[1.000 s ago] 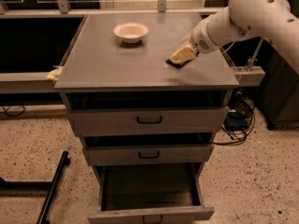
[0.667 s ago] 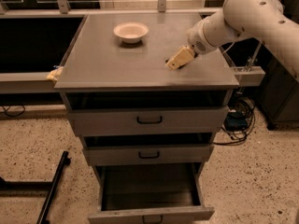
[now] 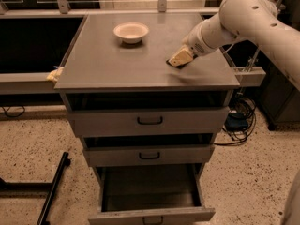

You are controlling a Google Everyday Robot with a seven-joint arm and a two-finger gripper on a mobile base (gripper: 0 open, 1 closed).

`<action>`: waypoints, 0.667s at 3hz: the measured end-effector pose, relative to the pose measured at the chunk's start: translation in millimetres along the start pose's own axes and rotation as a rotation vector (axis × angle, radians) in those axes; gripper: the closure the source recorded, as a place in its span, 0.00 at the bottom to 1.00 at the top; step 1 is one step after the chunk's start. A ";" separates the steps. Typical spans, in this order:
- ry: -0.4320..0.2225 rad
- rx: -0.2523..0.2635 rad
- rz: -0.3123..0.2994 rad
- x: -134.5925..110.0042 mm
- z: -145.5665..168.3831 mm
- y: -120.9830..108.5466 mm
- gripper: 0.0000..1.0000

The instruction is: Place rxbar chocolate into bottom drawer

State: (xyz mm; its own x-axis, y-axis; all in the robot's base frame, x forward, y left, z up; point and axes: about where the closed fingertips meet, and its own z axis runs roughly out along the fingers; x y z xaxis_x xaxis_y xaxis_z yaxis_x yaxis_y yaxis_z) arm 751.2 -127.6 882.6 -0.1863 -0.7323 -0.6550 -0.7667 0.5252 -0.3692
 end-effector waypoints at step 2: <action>0.051 0.014 0.007 18.1 6.9 -6.8 0.83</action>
Offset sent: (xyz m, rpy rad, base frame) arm 0.0049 -0.0250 -0.0186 -0.0567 0.0327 -0.0517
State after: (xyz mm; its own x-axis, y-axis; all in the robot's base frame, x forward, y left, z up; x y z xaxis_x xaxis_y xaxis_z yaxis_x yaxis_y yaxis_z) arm 757.3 -141.4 868.7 -0.2230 -0.7492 -0.6237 -0.7568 0.5363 -0.3736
